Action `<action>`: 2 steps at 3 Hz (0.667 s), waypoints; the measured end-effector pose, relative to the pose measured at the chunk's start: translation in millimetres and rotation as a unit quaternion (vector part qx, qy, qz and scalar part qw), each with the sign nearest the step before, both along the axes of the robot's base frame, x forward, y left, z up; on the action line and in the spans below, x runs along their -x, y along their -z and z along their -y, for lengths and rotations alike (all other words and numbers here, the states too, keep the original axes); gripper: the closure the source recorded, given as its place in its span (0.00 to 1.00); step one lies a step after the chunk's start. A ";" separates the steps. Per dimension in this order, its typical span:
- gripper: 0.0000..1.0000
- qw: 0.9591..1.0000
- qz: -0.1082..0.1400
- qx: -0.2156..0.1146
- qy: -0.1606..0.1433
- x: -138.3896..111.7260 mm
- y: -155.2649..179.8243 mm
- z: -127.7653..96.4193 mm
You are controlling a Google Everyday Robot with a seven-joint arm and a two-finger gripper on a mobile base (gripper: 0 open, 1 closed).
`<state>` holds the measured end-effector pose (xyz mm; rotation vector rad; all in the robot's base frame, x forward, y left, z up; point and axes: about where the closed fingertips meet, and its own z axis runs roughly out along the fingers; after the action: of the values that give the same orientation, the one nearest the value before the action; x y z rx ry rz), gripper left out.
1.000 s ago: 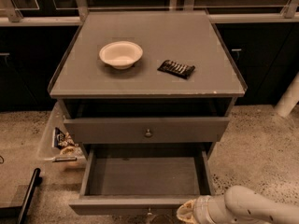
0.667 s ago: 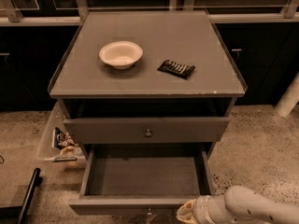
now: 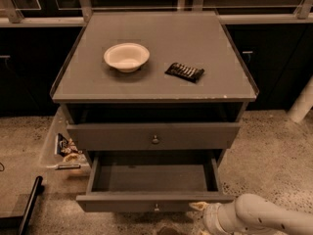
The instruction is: Close middle drawer
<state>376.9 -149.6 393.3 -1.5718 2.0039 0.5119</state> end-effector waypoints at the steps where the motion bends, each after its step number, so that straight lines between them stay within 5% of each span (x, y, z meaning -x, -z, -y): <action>1: 0.19 1.000 0.024 0.000 -0.001 -24.2 -5.1 4.7; 2: 0.42 0.998 0.061 0.005 -0.011 -58.7 -18.9 10.4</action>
Offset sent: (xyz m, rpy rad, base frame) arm 0.1027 -0.0206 0.0386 -0.0277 -0.2181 0.0408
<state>435.5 -160.0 412.2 -1.5932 1.9031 0.4041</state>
